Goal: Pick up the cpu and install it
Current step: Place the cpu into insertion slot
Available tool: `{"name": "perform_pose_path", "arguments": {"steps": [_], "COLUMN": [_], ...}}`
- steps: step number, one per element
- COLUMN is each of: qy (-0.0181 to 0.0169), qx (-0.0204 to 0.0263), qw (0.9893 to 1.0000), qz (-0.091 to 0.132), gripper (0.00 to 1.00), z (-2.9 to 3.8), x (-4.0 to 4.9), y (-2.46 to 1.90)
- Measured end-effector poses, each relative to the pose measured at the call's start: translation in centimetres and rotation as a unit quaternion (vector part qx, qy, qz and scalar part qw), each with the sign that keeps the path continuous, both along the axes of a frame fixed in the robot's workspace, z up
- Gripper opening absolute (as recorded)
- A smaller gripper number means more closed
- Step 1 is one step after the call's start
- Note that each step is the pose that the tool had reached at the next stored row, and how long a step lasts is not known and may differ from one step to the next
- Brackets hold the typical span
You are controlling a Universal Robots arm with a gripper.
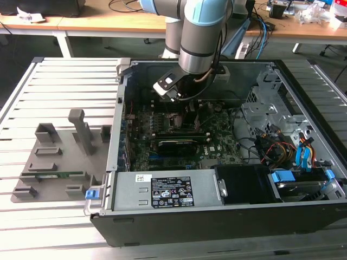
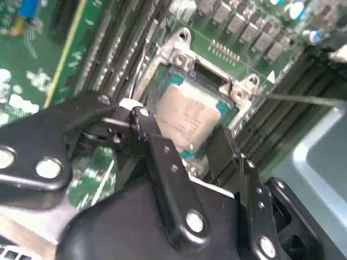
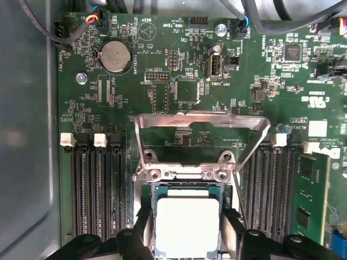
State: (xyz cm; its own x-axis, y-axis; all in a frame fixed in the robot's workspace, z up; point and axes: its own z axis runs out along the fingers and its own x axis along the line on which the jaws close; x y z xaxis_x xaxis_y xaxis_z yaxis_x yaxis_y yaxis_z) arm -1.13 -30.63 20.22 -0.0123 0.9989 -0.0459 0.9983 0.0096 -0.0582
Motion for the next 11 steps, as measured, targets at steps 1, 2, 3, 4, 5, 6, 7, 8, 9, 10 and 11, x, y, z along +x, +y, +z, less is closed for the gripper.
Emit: {"name": "perform_pose_path", "arguments": {"steps": [1, 2, 3, 4, 5, 6, 7, 8, 9, 10, 11], "qy": [-0.0003, -0.0006, -0.0028, -0.0048, -0.0049, -0.0050, -0.0050, -0.0049, -0.0050, -0.0050, -0.0050], "qx": [0.0001, 0.0000, 0.0158, 0.0313, 0.0321, 0.0329, 0.0329, 0.0314, 0.0311, 0.0309, 0.0308], "qw": [1.0000, 1.0000, 0.9999, 0.9995, 0.9995, 0.9994, 0.9994, 0.9995, 0.9995, 0.9995, 0.9995], "qz": [0.000, 0.000, 0.000, 0.000, 0.001, 0.001, 0.001, 0.001, 0.001, 0.001, 0.001], "gripper": [0.61, 0.61, 0.41, 0.16, 0.11, 0.11, 0.11, 0.11, 0.11, 0.11, 0.11], "z": [0.65, 1.17, 2.16, 2.16, 2.16, 2.16, 2.16, 2.47, 2.96, 3.24, 3.48], "x": [0.00, -0.01, -0.39, -0.67, -0.68, -0.69, -0.69, -0.68, -0.68, -0.68, -0.68], "y": [0.02, 0.05, -0.04, -0.74, -0.93, -1.24, -1.31, -1.32, -1.32, -1.32, -1.32]}}
